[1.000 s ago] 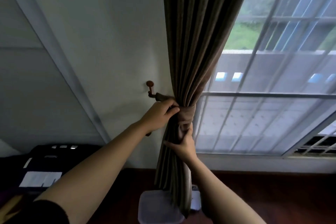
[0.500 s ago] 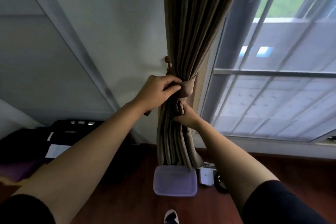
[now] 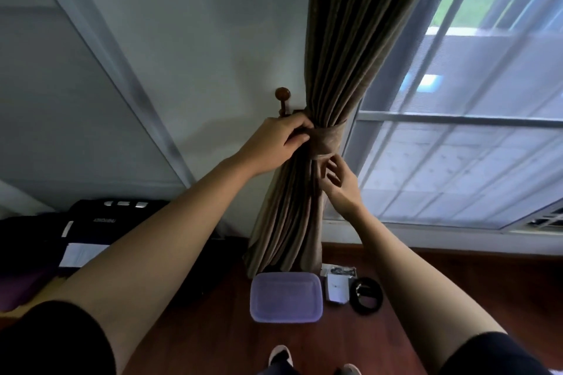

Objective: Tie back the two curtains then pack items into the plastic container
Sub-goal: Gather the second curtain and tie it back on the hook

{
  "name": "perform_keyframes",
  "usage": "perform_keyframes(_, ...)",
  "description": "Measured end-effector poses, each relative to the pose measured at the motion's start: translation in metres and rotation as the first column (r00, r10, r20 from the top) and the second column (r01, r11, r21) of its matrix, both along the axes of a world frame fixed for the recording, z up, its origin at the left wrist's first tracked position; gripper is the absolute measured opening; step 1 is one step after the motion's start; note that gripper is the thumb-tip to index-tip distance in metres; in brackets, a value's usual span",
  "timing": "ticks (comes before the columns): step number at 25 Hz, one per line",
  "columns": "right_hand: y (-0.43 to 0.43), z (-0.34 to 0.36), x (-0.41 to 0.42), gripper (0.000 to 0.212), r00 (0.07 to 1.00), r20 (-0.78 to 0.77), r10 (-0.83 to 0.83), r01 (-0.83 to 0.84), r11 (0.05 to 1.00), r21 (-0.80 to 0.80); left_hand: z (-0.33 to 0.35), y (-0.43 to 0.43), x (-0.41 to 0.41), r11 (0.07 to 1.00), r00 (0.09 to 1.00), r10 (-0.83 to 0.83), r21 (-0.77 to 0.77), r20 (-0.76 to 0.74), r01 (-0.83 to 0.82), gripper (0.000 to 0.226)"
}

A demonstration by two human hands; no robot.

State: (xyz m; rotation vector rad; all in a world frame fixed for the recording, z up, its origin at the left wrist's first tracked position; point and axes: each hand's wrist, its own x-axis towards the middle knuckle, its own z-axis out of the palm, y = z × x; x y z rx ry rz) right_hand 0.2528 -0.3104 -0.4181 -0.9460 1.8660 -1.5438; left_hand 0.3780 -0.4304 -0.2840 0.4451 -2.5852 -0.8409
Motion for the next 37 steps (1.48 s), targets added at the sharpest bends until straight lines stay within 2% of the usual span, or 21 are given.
perform_keyframes(3, -0.002, 0.005, -0.012, 0.016, 0.970, -0.203, -0.136, 0.144, 0.989, 0.023, -0.002, 0.005, -0.004, 1.000, 1.000, 0.003, 0.007, -0.016, -0.003, 0.017)
perform_keyframes(5, 0.000, 0.000, -0.018, 0.009, 0.915, -0.362, -0.180, 0.211, 0.976, 0.047, -0.004, 0.009, -0.007, 1.000, 0.999, 0.012, 0.007, -0.032, -0.011, 0.016)
perform_keyframes(10, 0.006, 0.004, -0.031, 0.017, 0.851, -0.479, -0.217, 0.269, 0.962, 0.043, -0.003, 0.017, -0.017, 1.000, 1.000, -0.021, 0.021, -0.006, 0.021, 0.016)
perform_keyframes(13, 0.023, 0.005, -0.025, 0.029, 0.879, -0.404, -0.253, 0.248, 0.967, -0.067, -0.002, 0.018, -0.021, 0.999, 1.000, -0.020, 0.032, 0.002, 0.020, 0.016)
perform_keyframes(15, 0.038, 0.002, -0.016, 0.025, 0.859, -0.463, -0.219, 0.199, 0.976, -0.094, -0.001, 0.018, -0.021, 0.999, 1.000, -0.021, 0.045, 0.005, 0.021, 0.015)
perform_keyframes(18, 0.039, 0.002, -0.013, 0.028, 0.775, -0.613, -0.154, 0.195, 0.981, 0.001, 0.001, 0.017, -0.022, 0.998, 1.000, -0.017, 0.062, 0.015, 0.016, 0.012)
perform_keyframes(22, 0.026, 0.011, -0.011, 0.029, 0.719, -0.687, -0.105, 0.250, 0.961, 0.115, 0.006, 0.020, -0.024, 0.998, 0.999, -0.022, 0.057, 0.047, 0.019, 0.011)
perform_keyframes(25, 0.029, 0.010, -0.021, 0.025, 0.750, -0.622, -0.225, 0.370, 0.922, 0.114, 0.005, 0.021, -0.028, 0.999, 0.997, -0.041, 0.031, 0.068, 0.039, 0.011)
perform_keyframes(27, 0.029, 0.014, -0.033, 0.023, 0.749, -0.610, -0.258, 0.446, 0.877, 0.177, 0.003, 0.025, -0.033, 0.998, 0.997, -0.057, 0.008, 0.061, 0.056, 0.011)
perform_keyframes(30, 0.028, 0.017, -0.036, 0.018, 0.798, -0.576, -0.178, 0.361, 0.906, 0.221, 0.001, 0.026, -0.036, 0.999, 0.998, -0.046, 0.018, 0.042, 0.045, 0.010)
perform_keyframes(31, 0.030, 0.019, -0.032, 0.028, 0.831, -0.536, -0.150, 0.297, 0.933, 0.201, 0.001, 0.024, -0.035, 0.999, 0.998, -0.042, 0.028, 0.037, 0.041, 0.009)
perform_keyframes(33, 0.032, 0.021, -0.030, 0.047, 0.932, -0.345, -0.106, 0.164, 0.976, 0.142, 0.003, 0.019, -0.031, 0.998, 0.999, -0.033, 0.050, 0.042, 0.031, 0.007)
perform_keyframes(35, 0.030, 0.028, -0.026, 0.047, 0.993, -0.056, -0.104, 0.109, 0.991, 0.084, 0.005, 0.016, -0.029, 0.997, 0.998, -0.037, 0.070, 0.050, 0.033, 0.006)
perform_keyframes(36, 0.029, 0.030, -0.027, 0.044, 0.993, 0.003, -0.115, 0.115, 0.991, 0.072, 0.006, 0.016, -0.028, 0.997, 0.998, -0.040, 0.069, 0.054, 0.036, 0.006)
perform_keyframes(37, 0.027, 0.029, -0.030, 0.040, 0.991, -0.019, -0.131, 0.132, 0.988, 0.079, 0.006, 0.016, -0.028, 0.997, 0.998, -0.040, 0.066, 0.057, 0.037, 0.005)
